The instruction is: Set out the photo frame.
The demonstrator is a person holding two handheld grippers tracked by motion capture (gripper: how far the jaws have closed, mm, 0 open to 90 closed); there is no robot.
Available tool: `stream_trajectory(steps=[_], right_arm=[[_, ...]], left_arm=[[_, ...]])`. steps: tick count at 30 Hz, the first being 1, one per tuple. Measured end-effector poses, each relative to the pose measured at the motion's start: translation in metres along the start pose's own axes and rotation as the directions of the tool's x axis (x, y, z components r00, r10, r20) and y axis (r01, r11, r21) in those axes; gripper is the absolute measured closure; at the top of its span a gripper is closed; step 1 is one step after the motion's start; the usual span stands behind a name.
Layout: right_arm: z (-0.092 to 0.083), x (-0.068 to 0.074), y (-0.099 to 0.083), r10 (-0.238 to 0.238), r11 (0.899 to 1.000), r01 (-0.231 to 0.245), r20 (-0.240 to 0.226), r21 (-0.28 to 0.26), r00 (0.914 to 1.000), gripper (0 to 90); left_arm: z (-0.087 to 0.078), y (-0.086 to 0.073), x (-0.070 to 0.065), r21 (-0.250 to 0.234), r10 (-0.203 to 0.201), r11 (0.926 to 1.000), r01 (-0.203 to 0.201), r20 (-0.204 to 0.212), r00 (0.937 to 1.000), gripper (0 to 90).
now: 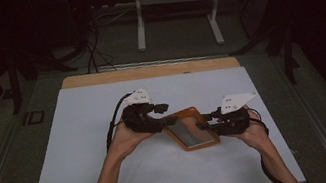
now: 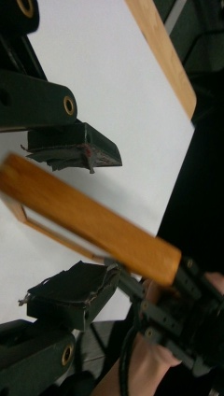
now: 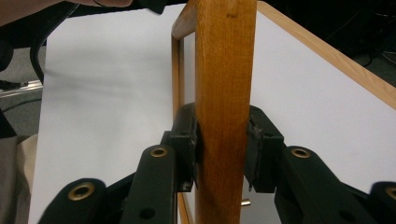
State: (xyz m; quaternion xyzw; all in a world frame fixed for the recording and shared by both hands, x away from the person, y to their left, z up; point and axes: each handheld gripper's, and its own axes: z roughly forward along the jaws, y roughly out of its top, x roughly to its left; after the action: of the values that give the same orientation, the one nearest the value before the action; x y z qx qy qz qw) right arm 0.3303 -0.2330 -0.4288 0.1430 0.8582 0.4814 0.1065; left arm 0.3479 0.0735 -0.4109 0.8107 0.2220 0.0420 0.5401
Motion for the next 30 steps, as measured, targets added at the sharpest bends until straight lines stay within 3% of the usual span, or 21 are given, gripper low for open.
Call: stream_trajectory(steps=[8, 14, 19, 23, 30], right_arm=[[-0.004, 0.003, -0.004, -0.003, 1.0, 0.003, 0.019, 0.002, 0.9998, 68.2], [-0.006, 0.005, -0.009, 0.007, 1.0, -0.006, 0.033, -0.022, 0.9994, 68.3], [-0.009, 0.006, -0.013, 0.008, 1.0, -0.007, 0.04, -0.028, 0.9992, 68.2], [-0.011, 0.006, -0.017, 0.017, 0.999, -0.015, 0.047, -0.043, 0.9988, 68.2], [-0.015, 0.006, -0.025, 0.034, 0.998, -0.031, 0.058, -0.056, 0.9977, 68.2]], left_arm=[[0.003, -0.019, 0.003, -0.045, -0.04, 0.9982, 0.04, -0.016, 0.9991, 36.4], [0.013, -0.032, 0.001, -0.048, -0.05, 0.9976, 0.05, -0.012, 0.9987, 33.8], [0.024, -0.044, 0.0, -0.038, -0.055, 0.9977, 0.056, 0.005, 0.9985, 33.9], [0.037, -0.049, -0.002, -0.002, -0.052, 0.9986, 0.052, 0.01, 0.9986, 34.2], [0.053, -0.054, -0.007, 0.021, -0.038, 0.9991, 0.037, 0.024, 0.999, 41.9]])
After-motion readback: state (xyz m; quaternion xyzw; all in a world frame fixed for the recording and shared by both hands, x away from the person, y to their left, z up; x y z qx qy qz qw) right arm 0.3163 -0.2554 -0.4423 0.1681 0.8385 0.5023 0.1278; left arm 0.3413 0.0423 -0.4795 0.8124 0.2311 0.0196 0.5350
